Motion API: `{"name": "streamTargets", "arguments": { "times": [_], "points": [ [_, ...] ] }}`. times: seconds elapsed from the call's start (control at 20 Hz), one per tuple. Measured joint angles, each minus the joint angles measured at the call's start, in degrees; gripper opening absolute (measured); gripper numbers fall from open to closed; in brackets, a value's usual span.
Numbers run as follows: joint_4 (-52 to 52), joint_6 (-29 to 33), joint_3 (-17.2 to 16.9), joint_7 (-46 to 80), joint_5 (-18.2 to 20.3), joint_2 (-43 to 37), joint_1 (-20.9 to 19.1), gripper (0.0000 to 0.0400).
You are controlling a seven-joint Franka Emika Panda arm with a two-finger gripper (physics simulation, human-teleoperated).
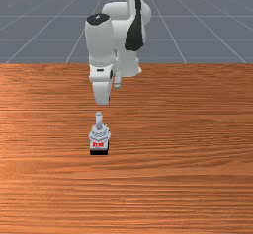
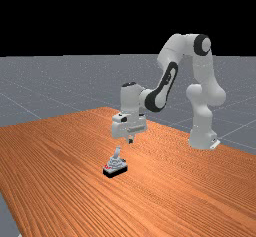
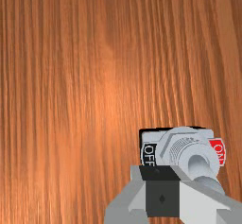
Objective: Turn on the trigger
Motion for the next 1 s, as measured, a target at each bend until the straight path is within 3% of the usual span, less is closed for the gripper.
{"name": "streamTargets", "arguments": {
  "times": [0.15, 0.4, 0.45, 0.75, 1.0],
  "points": [
    [1.0, -1.5, 0.6, -4.1, 3.3, 0.5, -1.7, 0.0],
    [3.9, -1.2, -2.0, 2.3, -3.9, 2.5, 0.4, 0.0],
    [6.0, -2.7, -0.1, -4.0, -0.2, 3.8, -1.4, 0.0],
    [11.4, -9.7, -0.8, -0.4, -1.3, 6.6, -0.5, 0.0],
    [0.9, -2.4, -1.0, 0.4, -0.4, 0.2, -0.8, 0.0]
  ]
}}
